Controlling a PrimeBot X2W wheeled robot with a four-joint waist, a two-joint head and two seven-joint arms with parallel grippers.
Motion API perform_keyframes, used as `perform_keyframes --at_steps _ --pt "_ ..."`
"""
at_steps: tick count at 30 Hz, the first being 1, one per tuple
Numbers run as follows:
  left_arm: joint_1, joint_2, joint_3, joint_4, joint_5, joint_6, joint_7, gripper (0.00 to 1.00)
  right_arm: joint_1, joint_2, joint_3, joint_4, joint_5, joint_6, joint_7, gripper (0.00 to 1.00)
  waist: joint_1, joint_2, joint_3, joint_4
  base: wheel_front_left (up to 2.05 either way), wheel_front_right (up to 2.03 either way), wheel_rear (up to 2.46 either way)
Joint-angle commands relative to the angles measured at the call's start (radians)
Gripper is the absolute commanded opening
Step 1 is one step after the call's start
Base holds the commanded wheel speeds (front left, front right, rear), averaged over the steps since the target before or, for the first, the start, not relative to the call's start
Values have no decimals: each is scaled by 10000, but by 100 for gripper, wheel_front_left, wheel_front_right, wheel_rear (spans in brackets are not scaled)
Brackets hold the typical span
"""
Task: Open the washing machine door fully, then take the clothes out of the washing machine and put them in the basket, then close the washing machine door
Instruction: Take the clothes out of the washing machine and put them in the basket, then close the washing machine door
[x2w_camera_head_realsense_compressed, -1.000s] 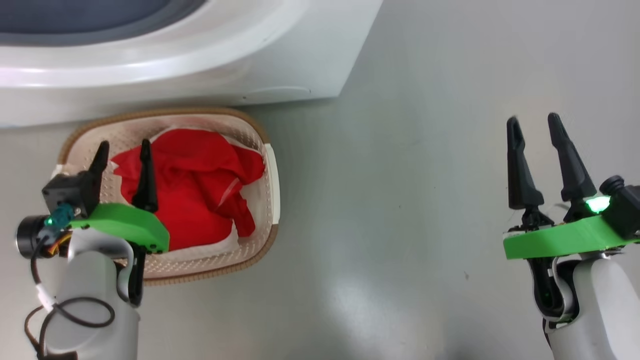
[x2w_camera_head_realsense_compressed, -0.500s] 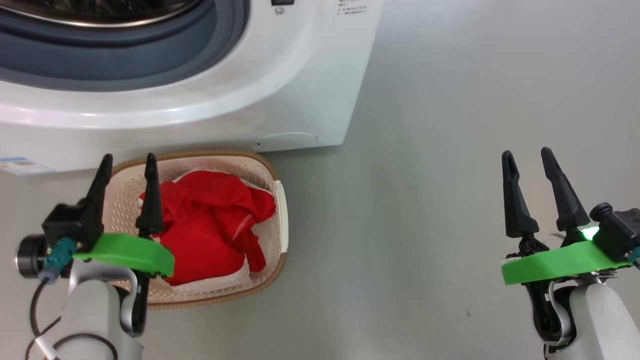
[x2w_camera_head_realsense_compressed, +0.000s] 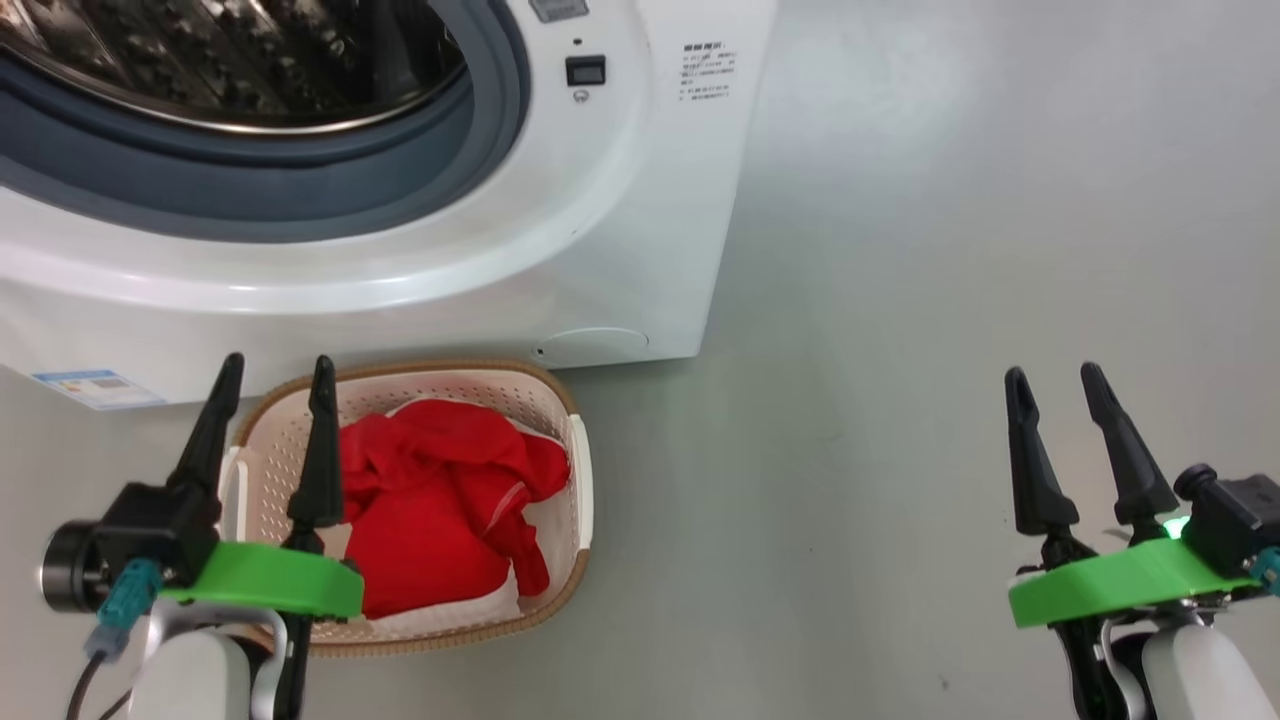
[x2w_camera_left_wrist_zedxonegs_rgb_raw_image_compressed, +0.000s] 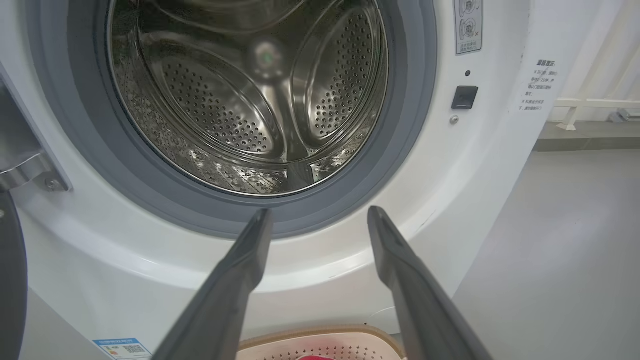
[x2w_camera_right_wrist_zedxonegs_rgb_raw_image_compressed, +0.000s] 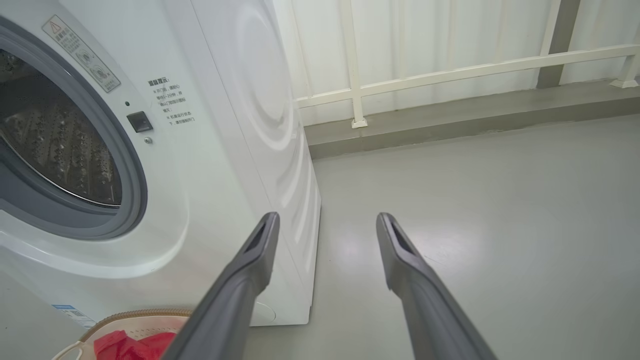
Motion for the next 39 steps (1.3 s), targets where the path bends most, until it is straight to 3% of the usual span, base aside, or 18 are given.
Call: perform_keyframes --at_steps 1,18,39 --pt "266 174 231 -443 -135 -57 -48 100 175 -39 122 -225 -119 65 -63 100 0 0 -255 46 0 0 0" --pt "2188 101 454 -1923 -226 -57 -48 100 1154 -39 -122 -319 -223 65 -63 100 0 0 -1129 127 0 0 0" --pt "2316 33 423 -2151 -191 -57 -48 100 1292 -39 -193 -340 -337 65 -63 100 0 0 -1173 255 0 0 0"
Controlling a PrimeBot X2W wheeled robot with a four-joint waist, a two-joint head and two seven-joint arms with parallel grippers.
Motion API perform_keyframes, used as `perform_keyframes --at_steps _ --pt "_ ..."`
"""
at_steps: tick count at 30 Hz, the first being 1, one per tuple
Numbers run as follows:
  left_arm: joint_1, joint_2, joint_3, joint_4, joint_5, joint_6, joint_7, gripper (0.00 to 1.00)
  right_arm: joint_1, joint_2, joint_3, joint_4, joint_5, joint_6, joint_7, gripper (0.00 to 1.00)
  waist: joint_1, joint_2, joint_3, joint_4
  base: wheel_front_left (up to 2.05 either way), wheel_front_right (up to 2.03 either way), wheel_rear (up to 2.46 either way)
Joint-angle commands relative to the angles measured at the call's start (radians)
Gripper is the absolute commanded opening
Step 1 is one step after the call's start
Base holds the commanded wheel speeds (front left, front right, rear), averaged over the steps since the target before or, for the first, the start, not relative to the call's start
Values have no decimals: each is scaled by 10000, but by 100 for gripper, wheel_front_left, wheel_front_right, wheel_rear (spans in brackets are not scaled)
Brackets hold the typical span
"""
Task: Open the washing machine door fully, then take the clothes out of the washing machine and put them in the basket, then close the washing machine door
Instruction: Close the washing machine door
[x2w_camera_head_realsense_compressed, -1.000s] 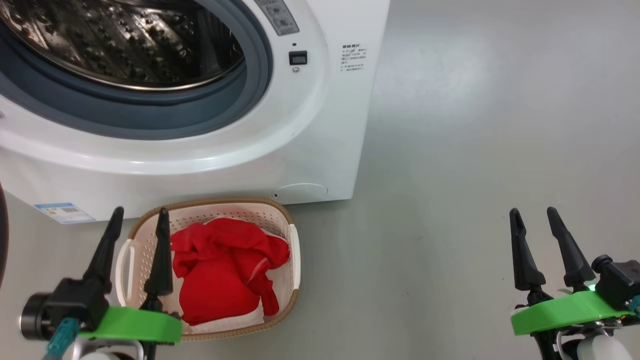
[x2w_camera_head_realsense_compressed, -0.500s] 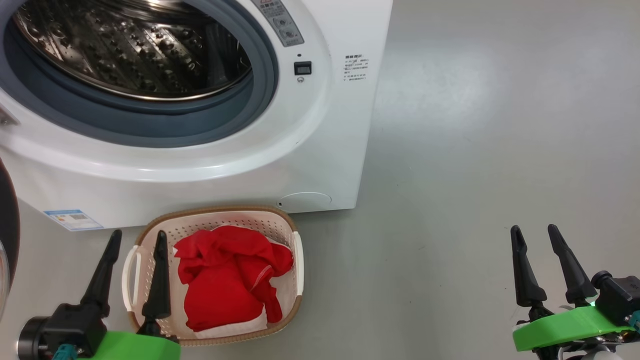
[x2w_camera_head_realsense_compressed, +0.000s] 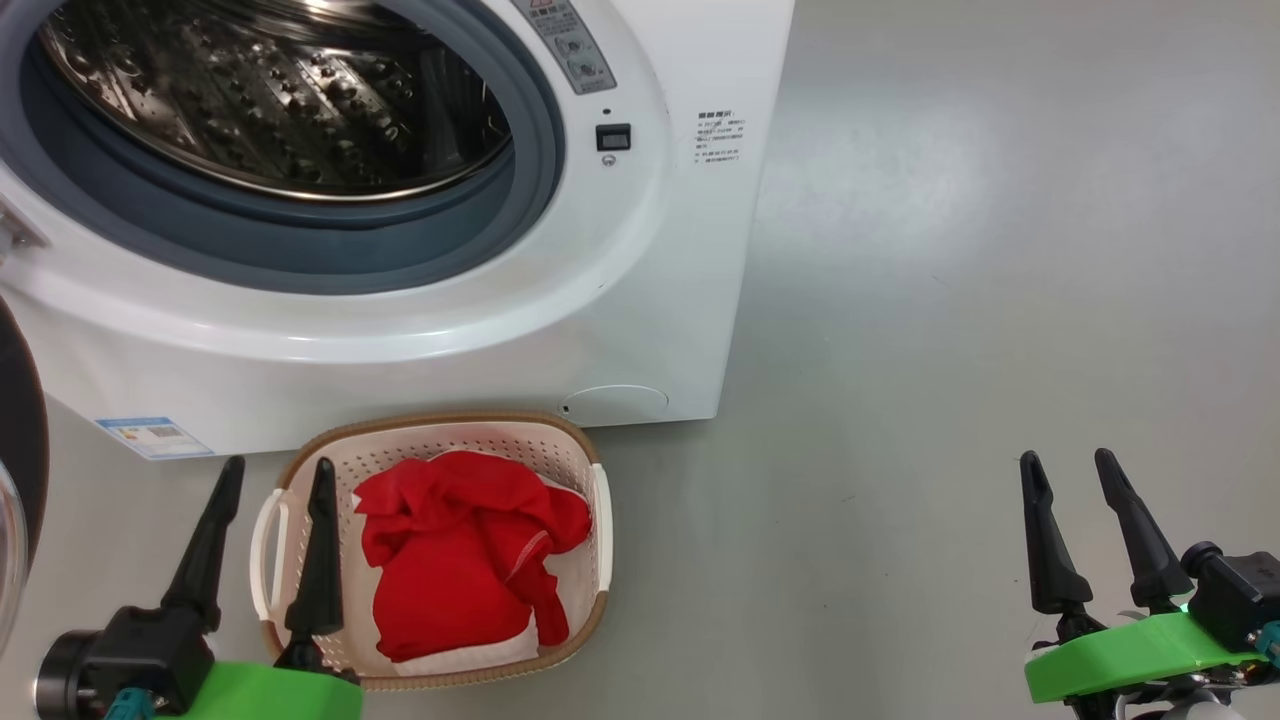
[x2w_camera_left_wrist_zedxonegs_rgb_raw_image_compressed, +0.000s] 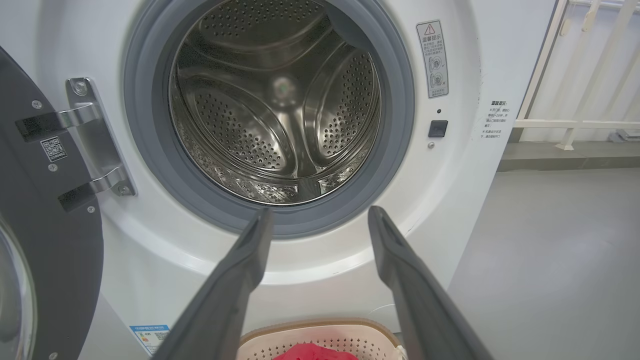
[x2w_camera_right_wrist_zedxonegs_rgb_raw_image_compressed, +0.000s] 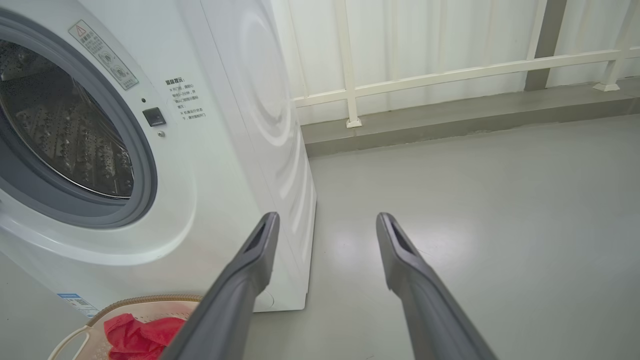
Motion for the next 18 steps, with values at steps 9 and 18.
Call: perform_keyframes --at_steps 9,18 --pt "13 73 328 -309 -32 -55 -48 100 -49 -100 168 -218 -100 65 -63 100 0 0 -43 5 -49 49 0" --pt "-23 73 279 -406 -131 -55 -48 100 -76 -100 148 -237 -108 65 -63 100 0 0 35 30 -126 126 0"
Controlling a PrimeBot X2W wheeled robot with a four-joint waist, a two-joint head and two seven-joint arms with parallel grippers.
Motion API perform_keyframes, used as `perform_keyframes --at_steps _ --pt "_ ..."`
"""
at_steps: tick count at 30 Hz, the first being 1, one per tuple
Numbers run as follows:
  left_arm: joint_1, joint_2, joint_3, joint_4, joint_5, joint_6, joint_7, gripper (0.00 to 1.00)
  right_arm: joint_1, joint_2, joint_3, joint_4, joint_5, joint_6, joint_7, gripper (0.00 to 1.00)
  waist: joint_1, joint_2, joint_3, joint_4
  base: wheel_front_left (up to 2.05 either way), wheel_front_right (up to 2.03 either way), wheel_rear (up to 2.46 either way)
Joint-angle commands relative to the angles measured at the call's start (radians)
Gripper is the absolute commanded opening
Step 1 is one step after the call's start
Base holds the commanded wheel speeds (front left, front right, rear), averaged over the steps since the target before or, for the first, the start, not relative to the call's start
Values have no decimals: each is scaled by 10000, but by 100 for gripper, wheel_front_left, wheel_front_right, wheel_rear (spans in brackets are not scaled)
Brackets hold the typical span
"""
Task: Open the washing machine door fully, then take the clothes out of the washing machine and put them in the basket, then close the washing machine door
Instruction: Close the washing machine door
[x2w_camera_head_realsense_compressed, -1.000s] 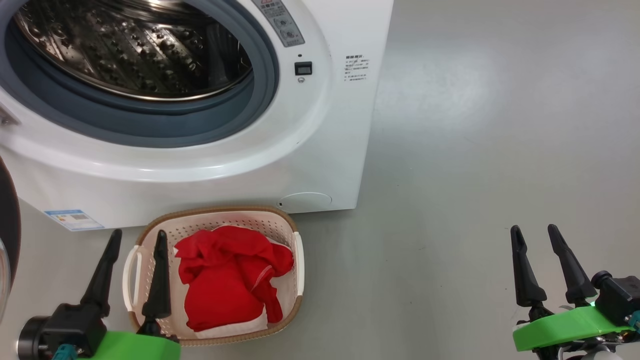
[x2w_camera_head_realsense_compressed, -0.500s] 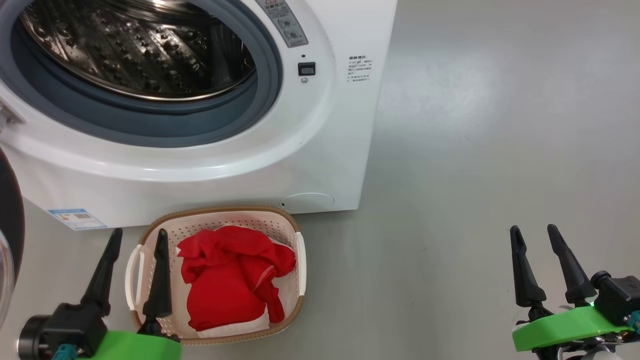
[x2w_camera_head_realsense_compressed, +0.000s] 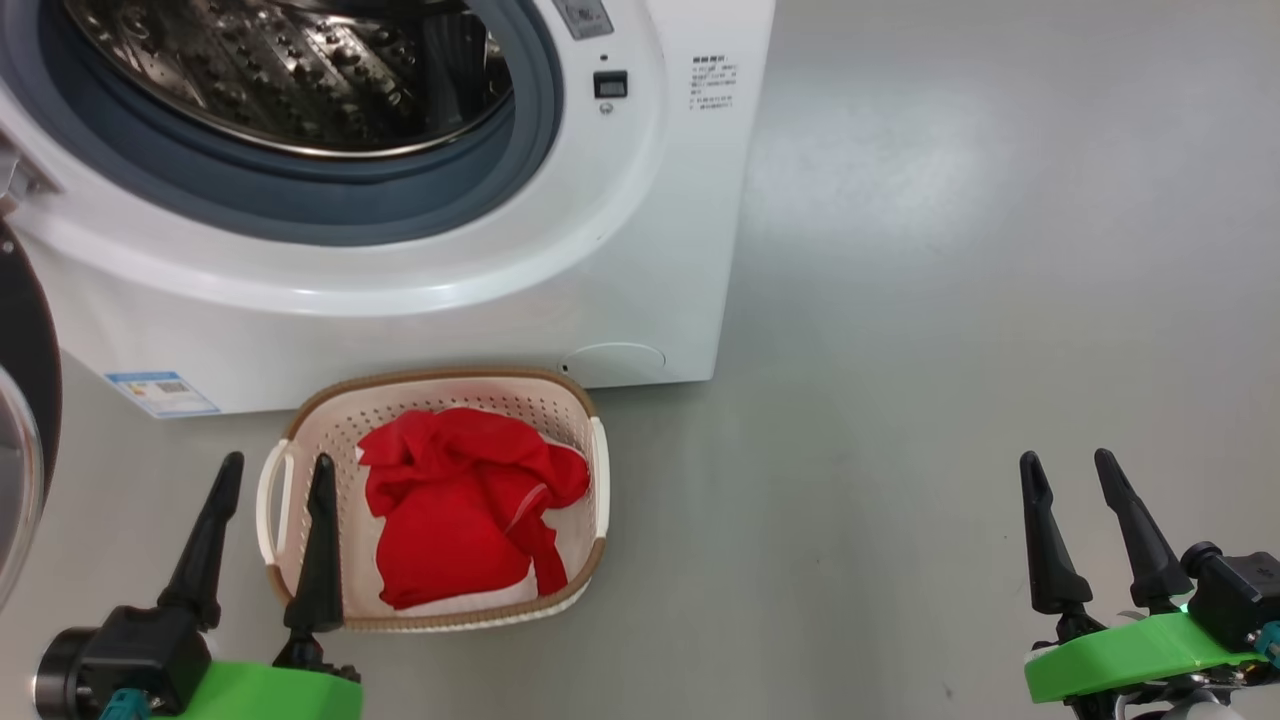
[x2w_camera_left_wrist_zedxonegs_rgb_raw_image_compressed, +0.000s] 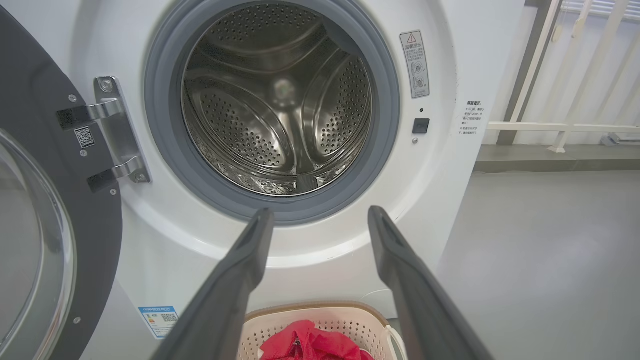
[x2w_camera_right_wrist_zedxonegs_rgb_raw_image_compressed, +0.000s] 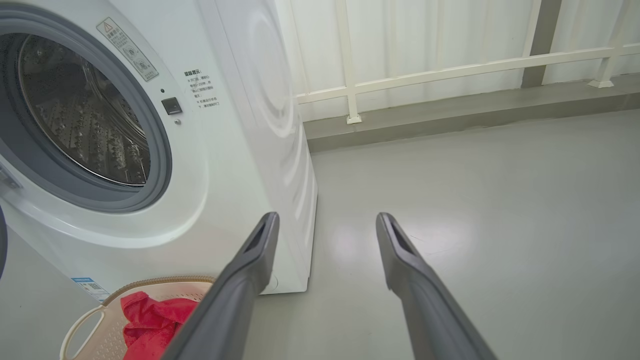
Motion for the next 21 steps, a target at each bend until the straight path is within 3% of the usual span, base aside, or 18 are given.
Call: perform_keyframes --at_steps 1,21 --pt "-32 80 290 -315 -52 -55 -48 100 -84 -108 140 -247 -111 65 -63 100 0 0 18 11 -94 94 0" --pt "-102 80 230 -291 -105 -44 -48 100 -68 -108 125 -271 -149 65 -63 100 0 0 33 258 -14 14 0"
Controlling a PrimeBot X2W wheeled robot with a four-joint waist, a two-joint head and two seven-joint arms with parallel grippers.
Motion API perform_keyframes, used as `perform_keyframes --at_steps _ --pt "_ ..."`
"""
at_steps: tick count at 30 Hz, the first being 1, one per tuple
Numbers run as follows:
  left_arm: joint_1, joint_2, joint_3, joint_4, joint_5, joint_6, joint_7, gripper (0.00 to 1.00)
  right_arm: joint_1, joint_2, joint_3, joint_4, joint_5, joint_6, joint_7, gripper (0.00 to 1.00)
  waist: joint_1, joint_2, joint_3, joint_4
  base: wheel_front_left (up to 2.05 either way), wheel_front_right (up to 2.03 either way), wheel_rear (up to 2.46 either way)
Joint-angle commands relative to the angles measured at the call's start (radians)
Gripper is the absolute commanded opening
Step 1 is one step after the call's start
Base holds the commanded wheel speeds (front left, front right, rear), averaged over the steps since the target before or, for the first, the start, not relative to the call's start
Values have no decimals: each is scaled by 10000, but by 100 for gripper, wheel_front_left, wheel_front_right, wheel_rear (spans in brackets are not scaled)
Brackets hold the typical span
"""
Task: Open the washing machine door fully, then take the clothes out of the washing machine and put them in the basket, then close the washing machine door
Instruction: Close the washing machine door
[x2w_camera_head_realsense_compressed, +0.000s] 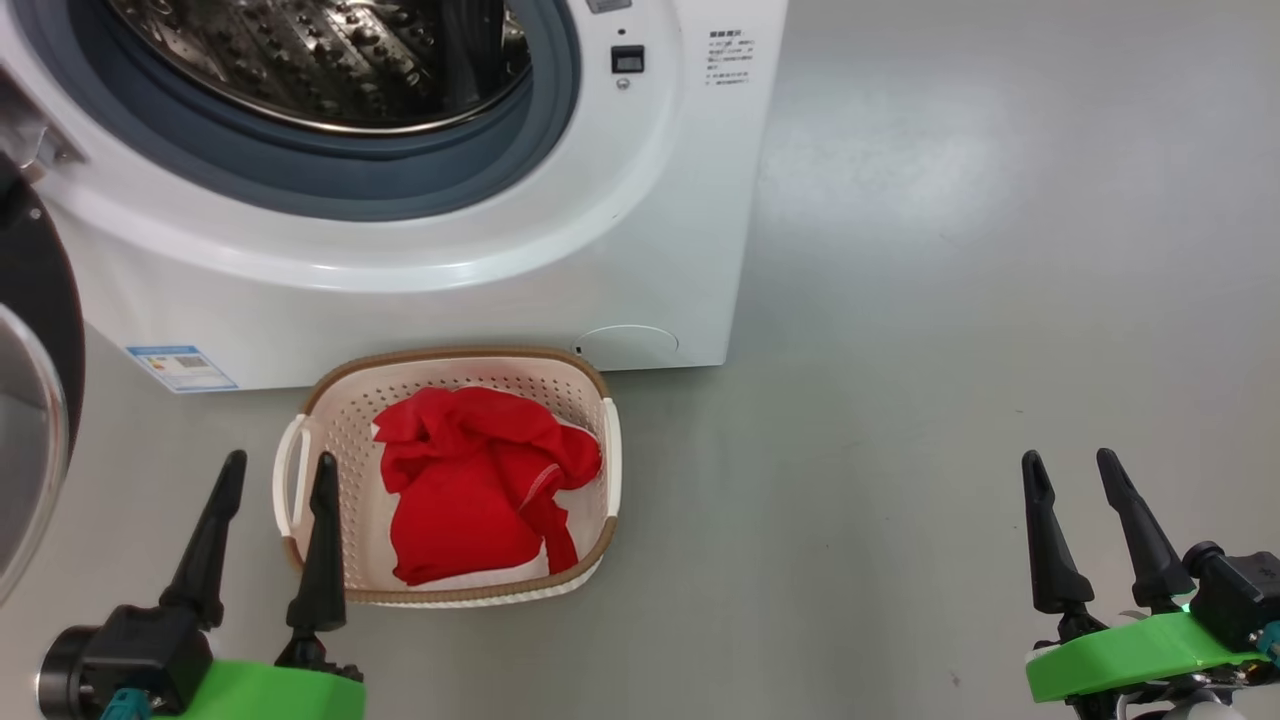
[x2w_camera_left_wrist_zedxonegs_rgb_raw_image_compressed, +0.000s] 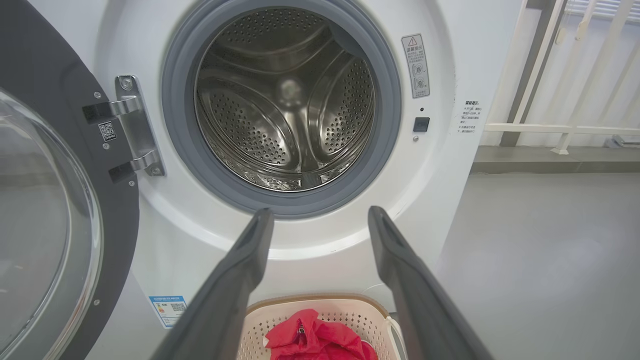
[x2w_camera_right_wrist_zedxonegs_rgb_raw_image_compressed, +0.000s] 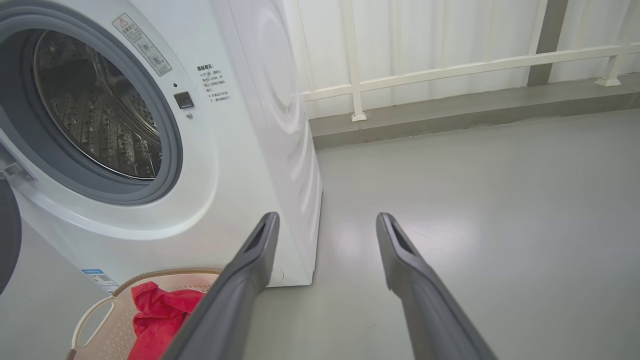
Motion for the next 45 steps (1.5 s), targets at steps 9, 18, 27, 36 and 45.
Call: perform_keyframes --at_steps 9,18,27,36,45 --pt "42 84 14 -123 -454 371 -48 100 -41 -276 242 -251 -258 65 -63 100 0 0 -24 984 0 0 0" --pt "335 84 -423 35 -937 819 -48 100 50 -541 385 -203 -294 65 -63 100 0 0 -116 2125 0 0 0" --pt "595 83 -983 188 -1307 1114 -48 100 220 -797 614 -76 -280 65 -63 100 0 0 -341 3453 0 0 0" --pt "880 83 -1323 287 -1663 1355 -48 100 399 -904 837 43 -230 65 -63 100 0 0 -668 4452 0 0 0" --pt "1099 83 -1421 289 -1757 1435 -48 100 546 -902 1031 95 -190 65 -63 100 0 0 -896 5007 0 0 0"
